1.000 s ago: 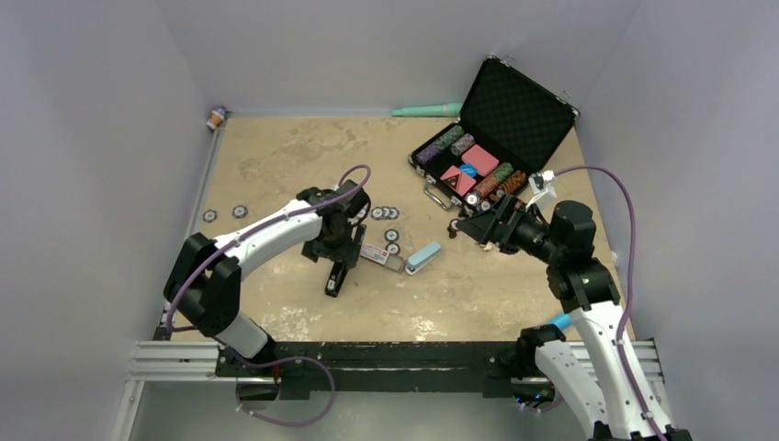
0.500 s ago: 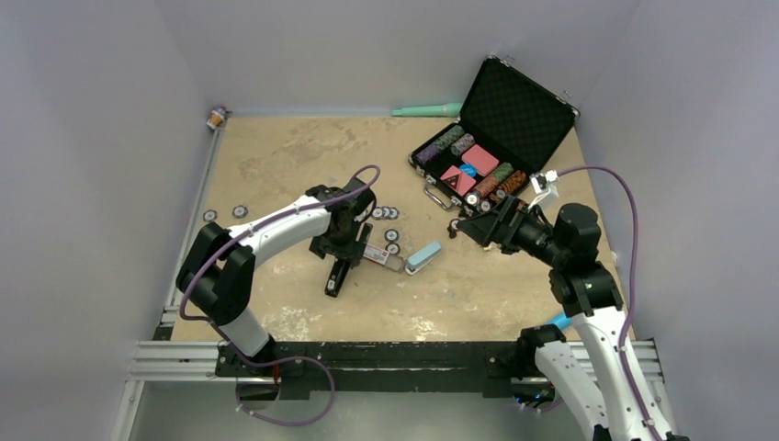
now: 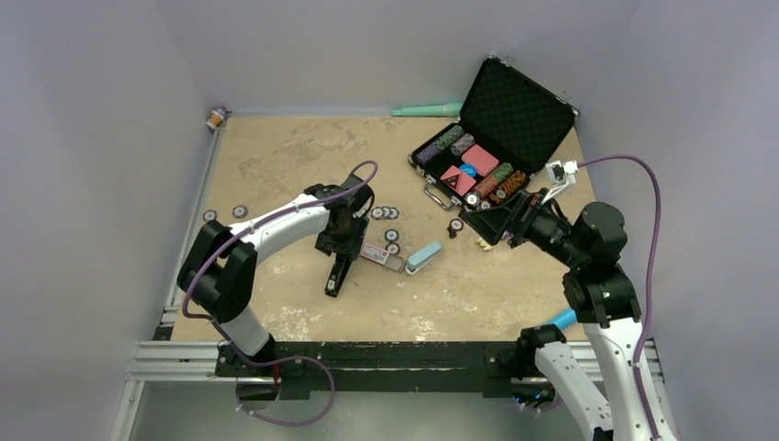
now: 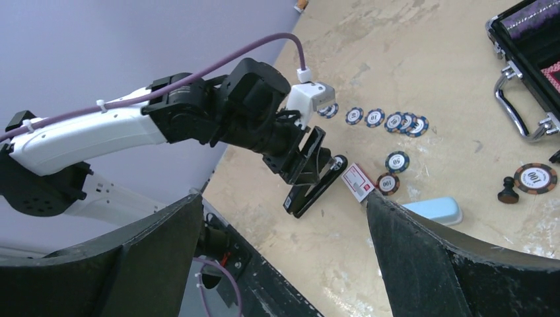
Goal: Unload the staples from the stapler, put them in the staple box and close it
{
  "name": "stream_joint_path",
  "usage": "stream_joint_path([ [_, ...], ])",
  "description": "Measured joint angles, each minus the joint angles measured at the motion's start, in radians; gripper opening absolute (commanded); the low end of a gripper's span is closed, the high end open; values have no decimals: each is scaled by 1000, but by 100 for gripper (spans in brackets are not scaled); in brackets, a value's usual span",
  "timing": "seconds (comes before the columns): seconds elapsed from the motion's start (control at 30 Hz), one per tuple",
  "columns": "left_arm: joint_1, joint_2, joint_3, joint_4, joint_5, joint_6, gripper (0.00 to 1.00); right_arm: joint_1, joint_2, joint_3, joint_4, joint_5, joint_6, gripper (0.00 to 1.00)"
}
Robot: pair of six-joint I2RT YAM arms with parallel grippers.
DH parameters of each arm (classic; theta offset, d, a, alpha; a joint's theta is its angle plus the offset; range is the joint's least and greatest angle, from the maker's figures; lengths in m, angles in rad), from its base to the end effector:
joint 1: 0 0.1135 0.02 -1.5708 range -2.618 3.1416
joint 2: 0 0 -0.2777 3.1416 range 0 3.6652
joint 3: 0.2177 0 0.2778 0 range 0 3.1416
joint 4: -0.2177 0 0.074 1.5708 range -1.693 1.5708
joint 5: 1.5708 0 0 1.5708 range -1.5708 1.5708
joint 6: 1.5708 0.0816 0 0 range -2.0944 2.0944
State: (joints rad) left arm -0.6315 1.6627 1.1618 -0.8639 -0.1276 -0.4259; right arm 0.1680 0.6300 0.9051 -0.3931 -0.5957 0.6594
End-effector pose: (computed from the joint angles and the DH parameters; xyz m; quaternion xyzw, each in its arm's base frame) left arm 0.2837 -0.1947 0.1607 0.0954 0.9881 0.0030 0.1206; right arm 0.1707 0.0754 0.3919 -0.0152 0.7406 0.4561 0.4932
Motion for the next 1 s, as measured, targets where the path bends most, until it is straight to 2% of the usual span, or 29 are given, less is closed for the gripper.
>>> stream_joint_path([
  [0.27,4,28,-28,21,21,0,35,0,-3,11,10,-3,-14,99],
  [0.37,4,32,-31,24,23,0,22,0,-3,11,10,-3,-18,99],
  [0.47,5,34,-31,26,24,0,0,0,-3,11,10,-3,-20,99],
  [0.8,9,35,-23,0,23,0,0,0,-20,11,13,-8,-21,99],
  [1.0,17,-18,3,-99,21,-1,0,0,-17,11,22,-50,-25,99],
])
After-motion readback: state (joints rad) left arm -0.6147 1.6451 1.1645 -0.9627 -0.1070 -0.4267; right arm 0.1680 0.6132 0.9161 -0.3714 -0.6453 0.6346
